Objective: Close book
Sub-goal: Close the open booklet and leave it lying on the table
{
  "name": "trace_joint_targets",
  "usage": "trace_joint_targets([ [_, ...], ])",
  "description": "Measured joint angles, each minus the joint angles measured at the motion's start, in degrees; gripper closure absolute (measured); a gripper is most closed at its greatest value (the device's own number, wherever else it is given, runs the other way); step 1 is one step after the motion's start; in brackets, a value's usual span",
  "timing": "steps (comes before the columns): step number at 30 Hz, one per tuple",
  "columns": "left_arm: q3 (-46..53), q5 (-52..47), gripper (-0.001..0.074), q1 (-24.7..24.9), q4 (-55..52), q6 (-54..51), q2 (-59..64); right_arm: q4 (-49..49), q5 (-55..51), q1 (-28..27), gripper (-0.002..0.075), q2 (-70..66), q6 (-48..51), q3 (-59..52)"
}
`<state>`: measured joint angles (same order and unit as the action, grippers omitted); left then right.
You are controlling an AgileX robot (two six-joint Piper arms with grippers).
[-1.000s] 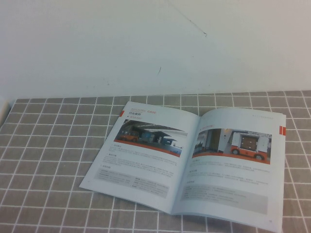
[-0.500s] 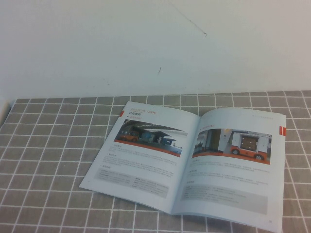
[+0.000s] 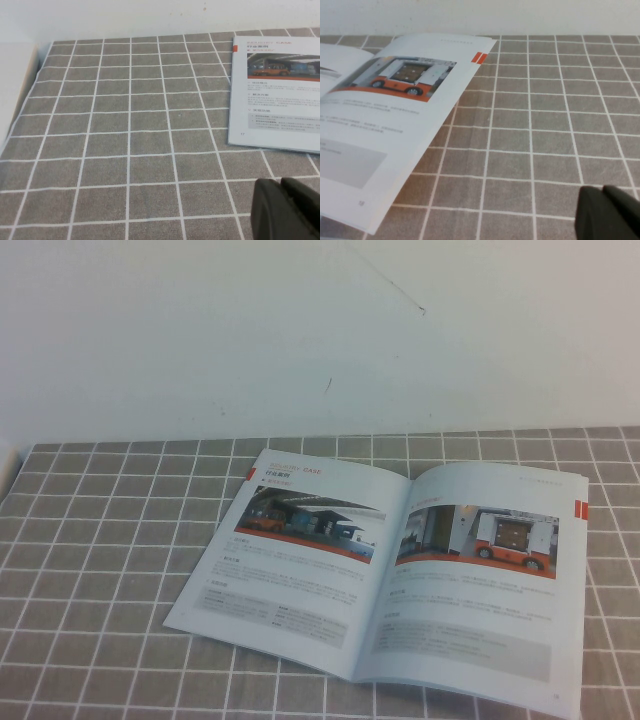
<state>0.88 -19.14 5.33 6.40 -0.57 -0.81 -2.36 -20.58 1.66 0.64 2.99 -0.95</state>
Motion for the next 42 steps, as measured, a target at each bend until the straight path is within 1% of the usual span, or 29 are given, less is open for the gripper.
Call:
trace_joint_targets([
  [33, 0.0, 0.0, 0.0738, 0.0, -0.2, -0.3, 0.0, 0.0, 0.1, 0.0, 0.0728, 0.0, 0.0, 0.0],
  [35, 0.0, 0.2, 0.0738, 0.0, -0.9, -0.6, 0.0, 0.7, 1.5, 0.0, 0.0728, 0.0, 0.0, -0.2],
  [37, 0.0, 1.6, 0.0738, 0.0, -1.6, -0.7, 0.0, 1.8, 5.1, 0.0, 0.0728, 0.0, 0.3, -0.6],
  [40, 0.4, 6.2, 0.0738, 0.0, -2.2, -0.8, 0.0, 4.8, 13.1, 0.0, 0.0728, 0.0, 3.2, -0.7],
  [42, 0.4, 10.3, 0.0738, 0.0, -2.3, -1.1, 0.0, 7.3, 20.6, 0.0, 0.0728, 0.0, 6.1, -0.7],
])
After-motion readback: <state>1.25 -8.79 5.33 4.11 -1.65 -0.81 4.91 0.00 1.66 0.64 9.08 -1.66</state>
